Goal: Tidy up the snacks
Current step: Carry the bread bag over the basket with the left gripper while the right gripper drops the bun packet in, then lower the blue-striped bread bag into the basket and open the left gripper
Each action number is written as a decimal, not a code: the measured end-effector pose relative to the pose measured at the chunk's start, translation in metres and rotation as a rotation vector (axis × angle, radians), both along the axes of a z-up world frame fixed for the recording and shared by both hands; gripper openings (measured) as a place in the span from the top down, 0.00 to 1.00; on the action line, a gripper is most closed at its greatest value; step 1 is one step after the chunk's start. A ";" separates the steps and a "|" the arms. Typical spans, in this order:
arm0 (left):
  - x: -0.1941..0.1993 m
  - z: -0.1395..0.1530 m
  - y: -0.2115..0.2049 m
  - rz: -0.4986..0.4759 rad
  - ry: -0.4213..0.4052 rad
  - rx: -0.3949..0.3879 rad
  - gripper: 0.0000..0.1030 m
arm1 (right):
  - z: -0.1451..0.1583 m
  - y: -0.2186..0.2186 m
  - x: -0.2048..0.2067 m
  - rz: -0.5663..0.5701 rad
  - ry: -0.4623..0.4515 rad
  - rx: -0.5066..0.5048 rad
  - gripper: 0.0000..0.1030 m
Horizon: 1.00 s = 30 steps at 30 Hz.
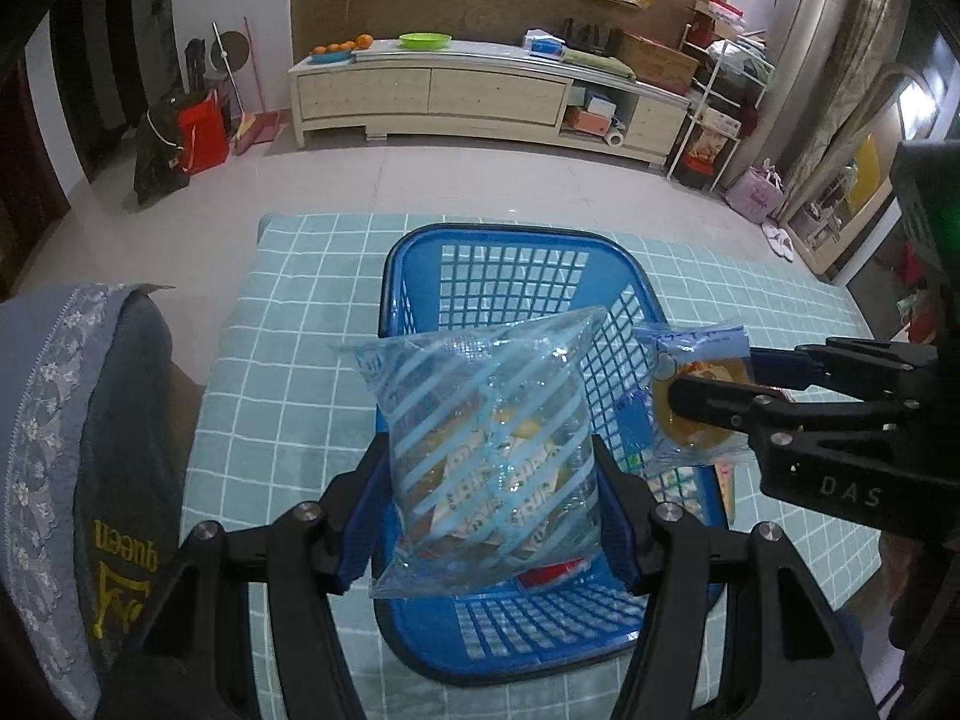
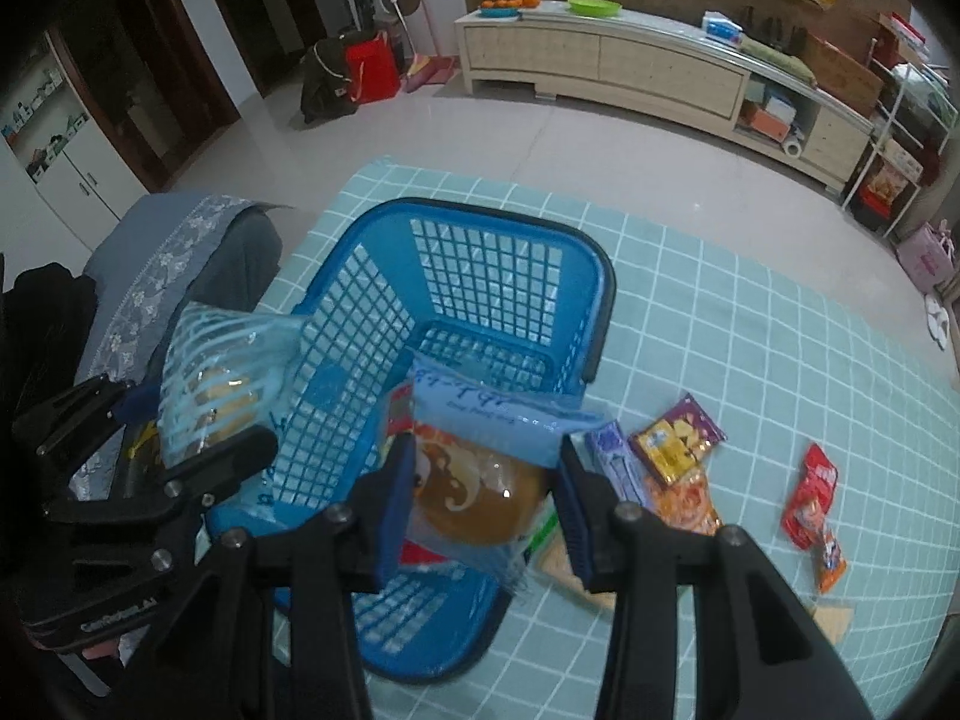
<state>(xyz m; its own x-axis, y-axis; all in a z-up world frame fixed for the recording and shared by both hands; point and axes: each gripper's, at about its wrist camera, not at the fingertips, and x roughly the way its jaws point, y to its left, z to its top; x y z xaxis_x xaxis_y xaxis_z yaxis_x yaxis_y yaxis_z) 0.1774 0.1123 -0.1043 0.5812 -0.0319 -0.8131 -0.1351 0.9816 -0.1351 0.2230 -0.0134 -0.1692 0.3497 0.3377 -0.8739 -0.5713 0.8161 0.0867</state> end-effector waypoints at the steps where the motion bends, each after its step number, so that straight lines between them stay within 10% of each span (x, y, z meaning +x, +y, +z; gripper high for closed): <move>1: 0.004 -0.002 0.002 0.004 0.003 0.001 0.43 | -0.002 0.003 0.004 0.000 0.004 -0.005 0.53; 11: 0.026 0.000 0.022 0.027 -0.011 -0.001 0.43 | -0.002 0.027 0.032 0.017 -0.041 -0.045 0.52; 16: 0.025 -0.003 0.028 0.039 -0.010 -0.013 0.43 | 0.008 0.028 0.026 0.005 -0.214 -0.050 0.03; 30: 0.031 0.000 0.016 0.021 0.003 -0.015 0.43 | 0.002 -0.005 0.025 -0.060 -0.129 -0.033 0.03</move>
